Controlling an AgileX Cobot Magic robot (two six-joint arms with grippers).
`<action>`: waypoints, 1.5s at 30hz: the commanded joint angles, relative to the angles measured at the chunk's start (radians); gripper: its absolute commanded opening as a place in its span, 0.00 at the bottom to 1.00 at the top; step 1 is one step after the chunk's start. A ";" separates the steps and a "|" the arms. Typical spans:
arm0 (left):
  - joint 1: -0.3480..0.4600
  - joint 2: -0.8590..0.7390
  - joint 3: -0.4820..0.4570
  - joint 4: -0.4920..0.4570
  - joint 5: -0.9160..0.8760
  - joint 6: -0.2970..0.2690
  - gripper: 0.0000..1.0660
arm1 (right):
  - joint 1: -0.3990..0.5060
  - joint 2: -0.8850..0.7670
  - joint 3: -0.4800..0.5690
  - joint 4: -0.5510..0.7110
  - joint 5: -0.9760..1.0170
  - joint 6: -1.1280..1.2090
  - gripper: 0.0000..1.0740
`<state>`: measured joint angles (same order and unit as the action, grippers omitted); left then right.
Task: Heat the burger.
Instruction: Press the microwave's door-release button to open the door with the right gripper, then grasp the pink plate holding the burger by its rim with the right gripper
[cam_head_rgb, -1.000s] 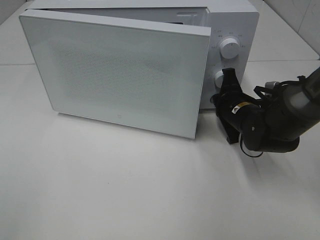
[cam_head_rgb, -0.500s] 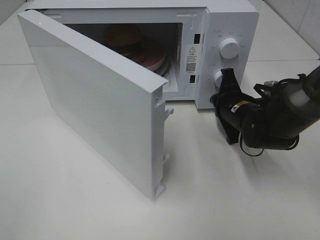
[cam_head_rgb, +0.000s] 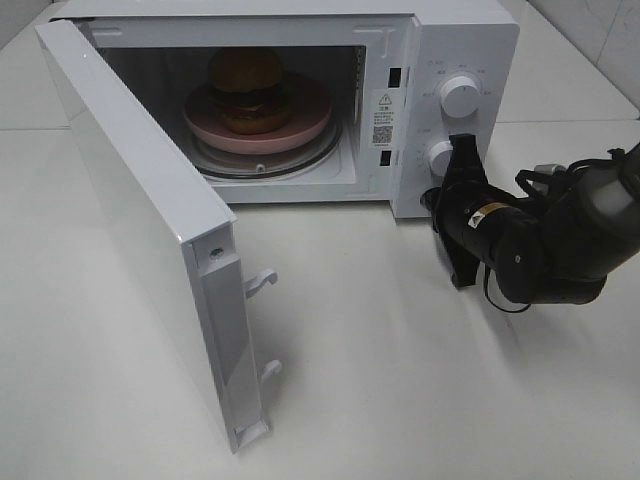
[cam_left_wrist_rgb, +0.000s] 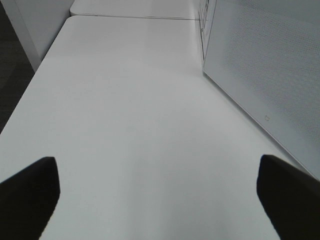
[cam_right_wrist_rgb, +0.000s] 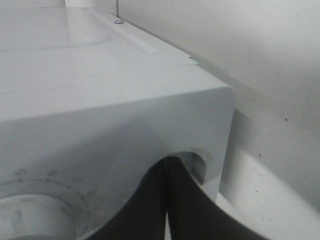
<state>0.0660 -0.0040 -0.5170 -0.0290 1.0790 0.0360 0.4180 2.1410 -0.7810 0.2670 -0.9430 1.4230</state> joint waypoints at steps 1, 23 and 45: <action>0.002 -0.013 0.002 -0.003 -0.009 0.000 0.94 | -0.006 -0.040 0.015 0.003 -0.046 0.008 0.00; 0.002 -0.013 0.002 -0.003 -0.009 0.000 0.94 | -0.006 -0.293 0.133 -0.205 0.300 -0.071 0.00; 0.002 -0.013 0.002 -0.003 -0.009 0.000 0.94 | -0.006 -0.662 0.133 -0.254 0.836 -0.676 0.01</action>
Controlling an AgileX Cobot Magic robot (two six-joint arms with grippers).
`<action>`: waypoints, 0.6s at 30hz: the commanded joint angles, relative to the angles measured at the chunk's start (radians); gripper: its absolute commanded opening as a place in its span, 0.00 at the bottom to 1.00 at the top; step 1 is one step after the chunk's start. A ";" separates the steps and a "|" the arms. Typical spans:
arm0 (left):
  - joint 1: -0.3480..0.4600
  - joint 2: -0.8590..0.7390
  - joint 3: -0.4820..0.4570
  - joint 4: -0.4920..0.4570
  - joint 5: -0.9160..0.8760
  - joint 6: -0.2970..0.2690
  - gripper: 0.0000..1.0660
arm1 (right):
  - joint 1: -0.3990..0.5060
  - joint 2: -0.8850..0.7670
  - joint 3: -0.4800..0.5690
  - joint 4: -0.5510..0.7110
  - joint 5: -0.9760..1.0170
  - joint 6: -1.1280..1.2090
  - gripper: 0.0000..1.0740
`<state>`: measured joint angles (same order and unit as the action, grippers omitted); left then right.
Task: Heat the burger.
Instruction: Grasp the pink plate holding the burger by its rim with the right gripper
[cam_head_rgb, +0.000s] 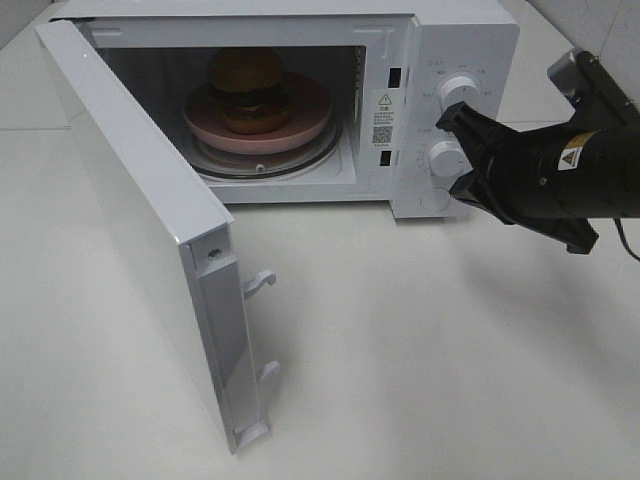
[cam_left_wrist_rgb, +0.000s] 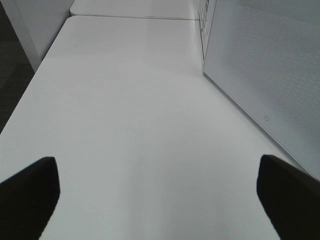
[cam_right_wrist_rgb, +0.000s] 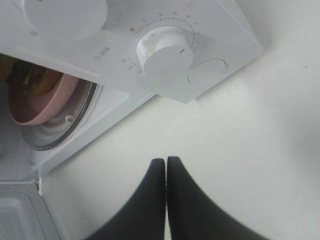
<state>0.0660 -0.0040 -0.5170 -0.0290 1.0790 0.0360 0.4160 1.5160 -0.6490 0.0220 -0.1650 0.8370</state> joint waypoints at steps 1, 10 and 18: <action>0.002 -0.013 0.002 -0.003 -0.009 0.000 0.94 | -0.004 -0.058 0.001 -0.008 0.104 -0.151 0.02; 0.002 -0.013 0.002 -0.003 -0.009 0.000 0.94 | -0.004 -0.136 0.001 -0.008 0.290 -0.332 0.03; 0.002 -0.013 0.002 -0.003 -0.009 0.000 0.94 | -0.004 -0.212 0.001 -0.003 0.445 -0.454 0.04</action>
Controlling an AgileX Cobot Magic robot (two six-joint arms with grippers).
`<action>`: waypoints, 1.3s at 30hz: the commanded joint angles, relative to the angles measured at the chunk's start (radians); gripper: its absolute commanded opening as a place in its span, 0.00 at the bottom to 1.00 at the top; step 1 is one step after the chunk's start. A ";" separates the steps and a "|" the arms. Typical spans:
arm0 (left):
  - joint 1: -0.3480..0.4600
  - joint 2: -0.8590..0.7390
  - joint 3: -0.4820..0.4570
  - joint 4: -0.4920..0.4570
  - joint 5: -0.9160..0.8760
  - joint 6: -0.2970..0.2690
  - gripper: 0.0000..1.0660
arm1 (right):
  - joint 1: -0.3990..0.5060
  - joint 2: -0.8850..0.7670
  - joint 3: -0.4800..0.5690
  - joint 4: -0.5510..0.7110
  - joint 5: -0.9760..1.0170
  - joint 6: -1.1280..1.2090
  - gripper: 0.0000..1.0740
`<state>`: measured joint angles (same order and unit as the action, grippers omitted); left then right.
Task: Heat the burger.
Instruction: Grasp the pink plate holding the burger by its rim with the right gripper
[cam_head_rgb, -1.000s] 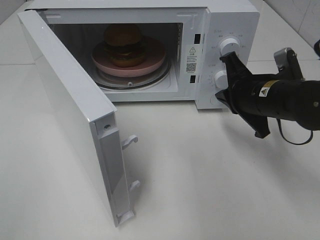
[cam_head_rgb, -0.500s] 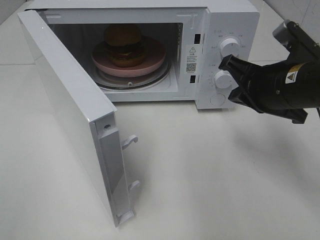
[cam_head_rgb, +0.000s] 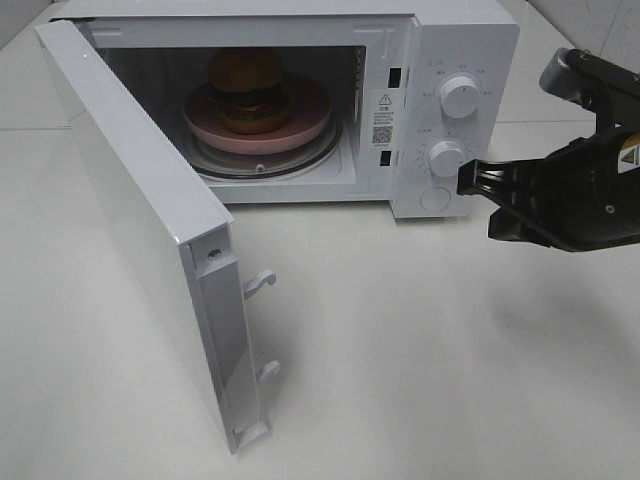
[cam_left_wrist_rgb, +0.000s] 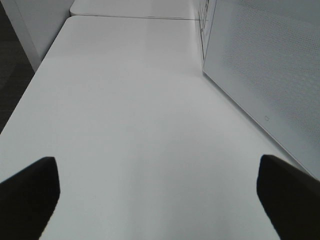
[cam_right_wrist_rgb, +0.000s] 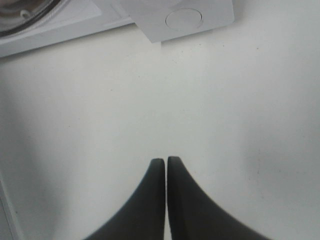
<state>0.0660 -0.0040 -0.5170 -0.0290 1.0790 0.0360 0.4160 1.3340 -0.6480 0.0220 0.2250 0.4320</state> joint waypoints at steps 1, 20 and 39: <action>0.002 -0.013 0.002 -0.003 -0.009 0.000 0.94 | -0.004 -0.049 0.000 -0.003 0.094 -0.068 0.04; 0.002 -0.013 0.002 -0.003 -0.009 0.000 0.94 | -0.004 -0.197 -0.002 -0.011 0.377 -0.304 0.05; 0.002 -0.013 0.002 -0.003 -0.009 0.000 0.94 | -0.004 -0.197 -0.002 -0.040 0.357 -1.316 0.14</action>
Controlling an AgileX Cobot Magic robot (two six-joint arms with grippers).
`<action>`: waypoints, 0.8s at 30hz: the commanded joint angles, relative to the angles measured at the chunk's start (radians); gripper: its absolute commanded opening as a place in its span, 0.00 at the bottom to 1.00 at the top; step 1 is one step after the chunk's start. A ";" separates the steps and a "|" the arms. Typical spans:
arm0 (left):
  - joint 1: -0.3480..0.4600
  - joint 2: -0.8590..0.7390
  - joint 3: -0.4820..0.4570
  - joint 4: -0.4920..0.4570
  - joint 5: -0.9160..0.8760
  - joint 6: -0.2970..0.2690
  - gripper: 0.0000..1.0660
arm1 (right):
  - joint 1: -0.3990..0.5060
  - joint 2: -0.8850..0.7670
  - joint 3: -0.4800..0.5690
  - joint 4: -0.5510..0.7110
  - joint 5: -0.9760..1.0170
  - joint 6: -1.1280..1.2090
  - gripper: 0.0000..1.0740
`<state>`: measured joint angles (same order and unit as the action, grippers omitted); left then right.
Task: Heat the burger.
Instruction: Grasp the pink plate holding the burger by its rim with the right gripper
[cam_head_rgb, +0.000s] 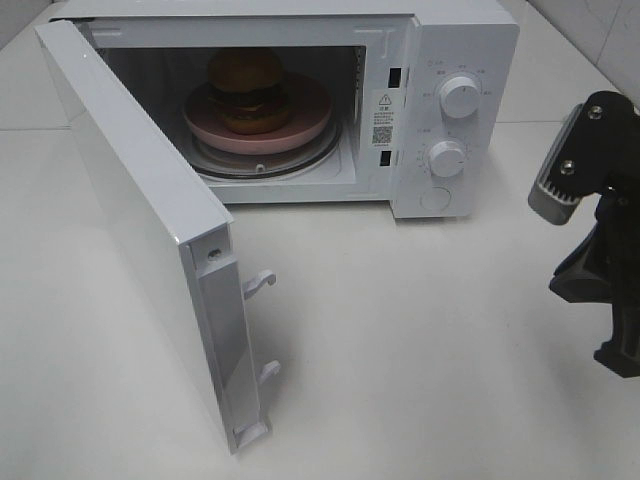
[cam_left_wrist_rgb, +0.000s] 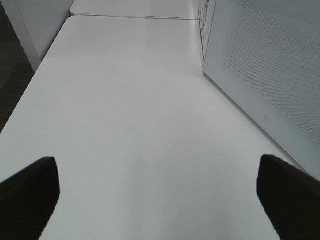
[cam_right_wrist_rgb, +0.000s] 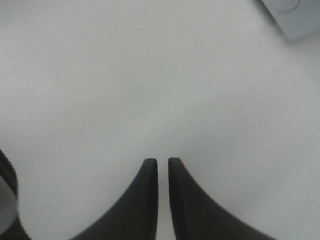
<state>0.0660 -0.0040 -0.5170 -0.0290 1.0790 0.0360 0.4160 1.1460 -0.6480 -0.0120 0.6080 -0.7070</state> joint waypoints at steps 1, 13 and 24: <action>0.002 -0.013 0.002 -0.003 -0.009 0.000 0.94 | -0.004 -0.009 -0.002 -0.010 -0.032 -0.242 0.14; 0.002 -0.013 0.002 -0.003 -0.009 0.000 0.94 | -0.004 -0.009 -0.002 -0.040 -0.053 -0.586 0.19; 0.002 -0.013 0.002 -0.003 -0.009 0.000 0.94 | -0.004 -0.009 -0.002 -0.103 -0.100 -0.359 0.85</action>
<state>0.0660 -0.0040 -0.5170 -0.0290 1.0790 0.0360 0.4160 1.1460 -0.6480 -0.1060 0.5160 -1.0920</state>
